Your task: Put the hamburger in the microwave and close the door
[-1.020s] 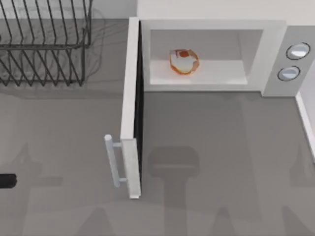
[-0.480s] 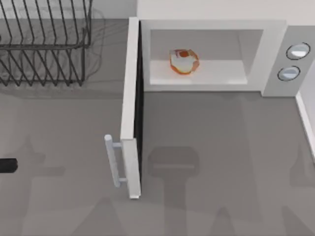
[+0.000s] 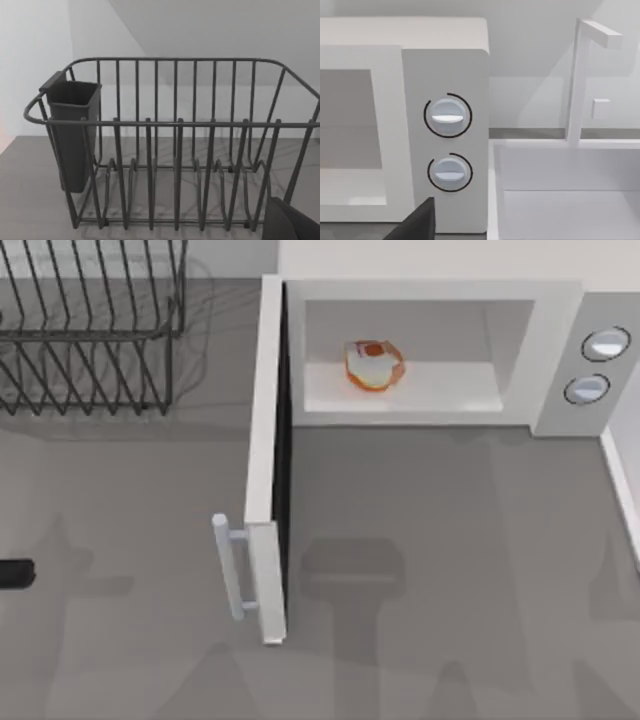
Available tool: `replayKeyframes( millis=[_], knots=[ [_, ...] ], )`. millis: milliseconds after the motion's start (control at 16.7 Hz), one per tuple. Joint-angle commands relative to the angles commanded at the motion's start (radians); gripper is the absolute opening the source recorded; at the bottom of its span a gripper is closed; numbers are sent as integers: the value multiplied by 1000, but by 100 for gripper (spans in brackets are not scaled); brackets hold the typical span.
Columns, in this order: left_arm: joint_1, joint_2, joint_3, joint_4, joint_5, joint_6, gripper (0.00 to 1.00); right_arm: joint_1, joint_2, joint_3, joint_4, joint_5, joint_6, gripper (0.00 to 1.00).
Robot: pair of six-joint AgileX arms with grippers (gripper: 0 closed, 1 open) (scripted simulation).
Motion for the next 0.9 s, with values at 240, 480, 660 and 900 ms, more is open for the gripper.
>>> replayKeyframes(
  millis=[240,480,660,900],
  knots=[
    [-39,-68,38,-111,-39,-1,0,0,0,0,0,0,0,100],
    [-52,-93,50,-144,-52,-2,0,0,0,0,0,0,0,100],
    [-30,-73,64,-130,-33,-1,0,0,0,0,0,0,0,100],
    [51,48,128,-98,48,1,0,0,0,0,0,0,0,100]
  ],
)
